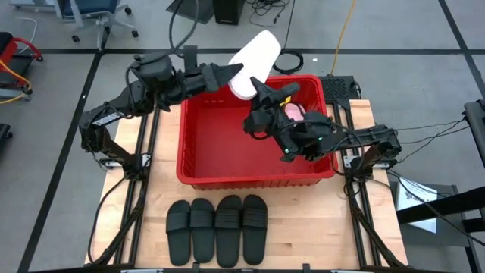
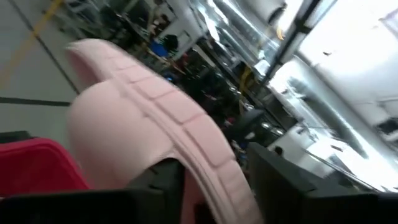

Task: Pick and place slides into bin
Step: Stack the pink slide on top of the pink slide in the red bin

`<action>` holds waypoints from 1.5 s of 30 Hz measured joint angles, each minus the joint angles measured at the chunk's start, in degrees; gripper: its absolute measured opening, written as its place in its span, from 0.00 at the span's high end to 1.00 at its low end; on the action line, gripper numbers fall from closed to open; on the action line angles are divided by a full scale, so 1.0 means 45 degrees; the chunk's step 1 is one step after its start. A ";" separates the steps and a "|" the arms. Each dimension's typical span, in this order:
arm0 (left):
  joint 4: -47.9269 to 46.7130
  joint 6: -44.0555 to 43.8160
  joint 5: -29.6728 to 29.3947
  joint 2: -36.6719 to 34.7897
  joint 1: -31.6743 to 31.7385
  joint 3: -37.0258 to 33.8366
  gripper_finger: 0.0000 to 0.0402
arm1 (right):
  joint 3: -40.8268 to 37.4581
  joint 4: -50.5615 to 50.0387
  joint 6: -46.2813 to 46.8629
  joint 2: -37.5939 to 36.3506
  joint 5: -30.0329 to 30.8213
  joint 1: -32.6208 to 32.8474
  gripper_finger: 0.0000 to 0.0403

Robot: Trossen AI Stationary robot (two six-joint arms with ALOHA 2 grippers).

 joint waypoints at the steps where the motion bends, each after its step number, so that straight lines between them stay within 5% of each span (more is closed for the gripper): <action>1: 0.0096 0.0000 0.0147 -0.0029 0.0073 0.0000 0.55 | 0.0000 -0.0103 0.0091 -0.0096 -0.0003 0.0001 0.90; 11: 0.1328 0.0557 0.0866 -0.1156 0.0891 0.0111 0.34 | -0.0029 -0.2357 0.2656 -0.1444 0.0748 0.0160 0.90; 16: 0.1131 0.1488 0.0681 -0.1457 0.0831 0.0024 0.35 | -0.0034 -0.4423 0.5177 -0.2139 0.0940 0.0165 0.90; 22: 0.0869 0.1971 0.0710 -0.1976 0.0813 0.0066 0.40 | -0.0014 -0.6434 0.5389 -0.2760 0.0915 0.0209 0.90; 34: 0.0339 0.2358 0.0720 -0.1992 0.0599 0.0029 0.43 | -0.0019 -1.2938 1.1752 -0.4432 -0.4042 -0.0493 0.90; 45: -0.2236 0.1708 0.1805 -0.1934 0.0574 0.0024 0.43 | -0.0015 -1.1768 1.2781 -0.4743 -0.6741 -0.0671 0.90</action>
